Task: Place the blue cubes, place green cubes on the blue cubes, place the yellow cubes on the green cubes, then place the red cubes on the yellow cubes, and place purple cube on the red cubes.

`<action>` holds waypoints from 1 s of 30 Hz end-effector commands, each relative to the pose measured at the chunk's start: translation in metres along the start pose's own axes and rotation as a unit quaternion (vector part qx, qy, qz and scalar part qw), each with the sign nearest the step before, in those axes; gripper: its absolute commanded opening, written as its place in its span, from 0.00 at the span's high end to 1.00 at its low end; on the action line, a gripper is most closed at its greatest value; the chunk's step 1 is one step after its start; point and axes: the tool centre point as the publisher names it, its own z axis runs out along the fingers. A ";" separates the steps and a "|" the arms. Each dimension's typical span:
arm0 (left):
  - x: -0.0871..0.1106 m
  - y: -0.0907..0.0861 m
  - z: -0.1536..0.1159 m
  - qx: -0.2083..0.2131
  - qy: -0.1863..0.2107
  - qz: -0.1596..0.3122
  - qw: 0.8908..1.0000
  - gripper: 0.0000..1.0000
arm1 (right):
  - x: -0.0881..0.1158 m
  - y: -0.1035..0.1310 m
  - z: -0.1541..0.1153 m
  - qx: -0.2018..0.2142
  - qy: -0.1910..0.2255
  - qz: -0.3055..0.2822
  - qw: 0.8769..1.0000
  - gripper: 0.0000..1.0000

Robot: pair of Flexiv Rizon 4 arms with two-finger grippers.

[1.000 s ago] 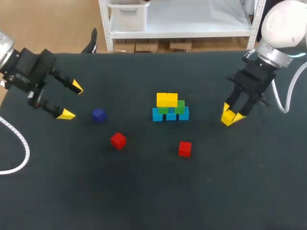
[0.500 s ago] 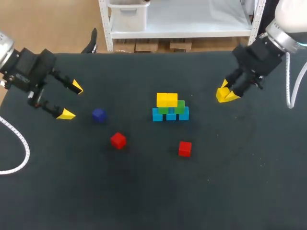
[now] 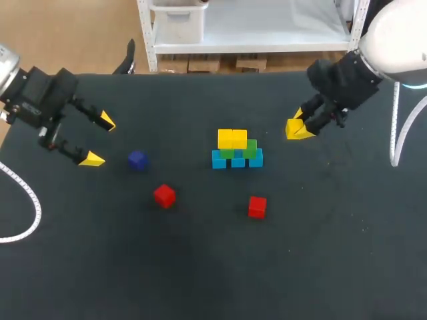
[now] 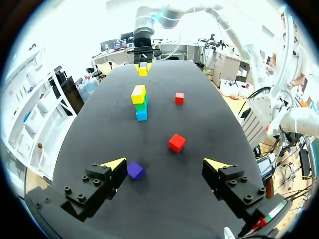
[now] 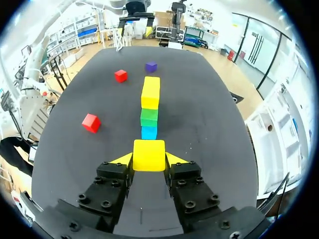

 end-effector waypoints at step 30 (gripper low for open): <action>0.001 0.000 0.000 0.000 -0.001 0.002 1.000 0.00 | -0.045 0.007 0.049 0.027 0.008 0.018 0.999 1.00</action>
